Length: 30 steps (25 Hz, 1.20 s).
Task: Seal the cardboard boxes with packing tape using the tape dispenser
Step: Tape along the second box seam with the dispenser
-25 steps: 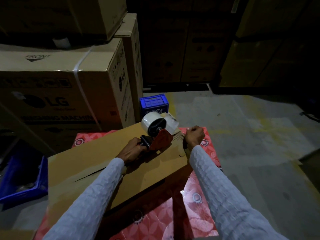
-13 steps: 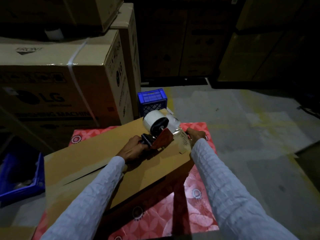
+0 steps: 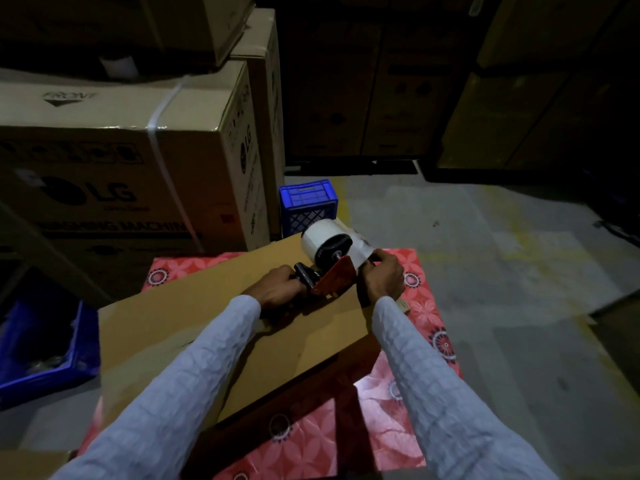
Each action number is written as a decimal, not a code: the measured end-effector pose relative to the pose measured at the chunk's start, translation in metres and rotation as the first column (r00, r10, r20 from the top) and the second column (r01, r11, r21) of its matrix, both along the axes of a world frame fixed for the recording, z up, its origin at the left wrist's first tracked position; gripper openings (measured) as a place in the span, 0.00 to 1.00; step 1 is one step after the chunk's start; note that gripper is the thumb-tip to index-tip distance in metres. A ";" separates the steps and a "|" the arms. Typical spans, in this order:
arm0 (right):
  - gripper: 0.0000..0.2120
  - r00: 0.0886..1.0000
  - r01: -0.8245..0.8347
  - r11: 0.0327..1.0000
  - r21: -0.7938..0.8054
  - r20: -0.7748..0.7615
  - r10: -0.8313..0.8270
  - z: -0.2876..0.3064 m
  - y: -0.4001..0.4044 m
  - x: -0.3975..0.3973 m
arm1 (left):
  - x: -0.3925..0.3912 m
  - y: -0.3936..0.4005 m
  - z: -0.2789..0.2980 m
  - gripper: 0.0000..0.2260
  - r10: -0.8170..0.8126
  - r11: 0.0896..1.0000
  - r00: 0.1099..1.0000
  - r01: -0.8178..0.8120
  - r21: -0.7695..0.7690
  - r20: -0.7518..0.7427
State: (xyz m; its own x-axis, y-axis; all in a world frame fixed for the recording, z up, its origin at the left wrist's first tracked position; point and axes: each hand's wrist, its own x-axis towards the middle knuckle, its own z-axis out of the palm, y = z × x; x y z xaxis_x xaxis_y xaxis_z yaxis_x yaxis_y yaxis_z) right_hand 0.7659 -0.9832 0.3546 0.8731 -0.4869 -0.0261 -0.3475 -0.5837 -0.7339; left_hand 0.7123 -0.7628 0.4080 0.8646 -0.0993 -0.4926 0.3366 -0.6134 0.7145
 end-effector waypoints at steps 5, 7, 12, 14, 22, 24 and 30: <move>0.09 1.000 0.006 1.000 -0.015 0.022 -0.006 0.000 0.002 -0.003 | -0.005 0.003 -0.005 0.21 -0.004 1.000 0.998 0.002 0.023 0.063; 0.08 0.999 0.007 1.000 -0.001 0.037 -0.007 0.000 0.002 -0.005 | -0.009 0.006 -0.006 0.17 0.005 1.000 0.996 -0.007 0.028 0.086; 0.12 0.999 0.017 0.998 0.064 0.046 -0.020 0.003 0.002 -0.006 | -0.030 0.035 -0.004 0.15 -0.011 0.998 0.994 0.004 0.057 0.113; 0.14 0.999 0.010 0.997 0.073 0.049 -0.014 0.002 0.002 -0.003 | -0.041 0.050 -0.002 0.16 -0.009 0.998 0.992 0.001 0.066 0.126; 0.13 0.995 0.027 0.997 0.071 0.091 -0.034 -0.001 0.001 -0.004 | -0.076 0.097 -0.004 0.13 0.038 0.992 0.992 -0.052 0.113 0.117; 0.13 0.995 0.007 0.998 0.058 0.100 -0.013 -0.005 0.001 -0.004 | -0.085 0.107 -0.003 0.12 0.067 0.993 0.992 -0.076 0.086 0.110; 0.07 0.913 -0.282 0.934 -0.217 0.239 0.331 -0.011 0.004 -0.005 | -0.104 0.123 -0.006 0.16 0.068 0.990 0.995 -0.077 0.122 0.073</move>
State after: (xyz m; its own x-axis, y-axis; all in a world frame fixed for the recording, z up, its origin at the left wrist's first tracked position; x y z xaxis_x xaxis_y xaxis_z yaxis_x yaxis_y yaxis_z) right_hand 0.7611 -0.9793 0.3432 0.9422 -0.1690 0.2894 0.0641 -0.7566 -0.6507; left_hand 0.6081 -0.6394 0.4017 0.8993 0.0232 -0.4367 0.3364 -0.6748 0.6568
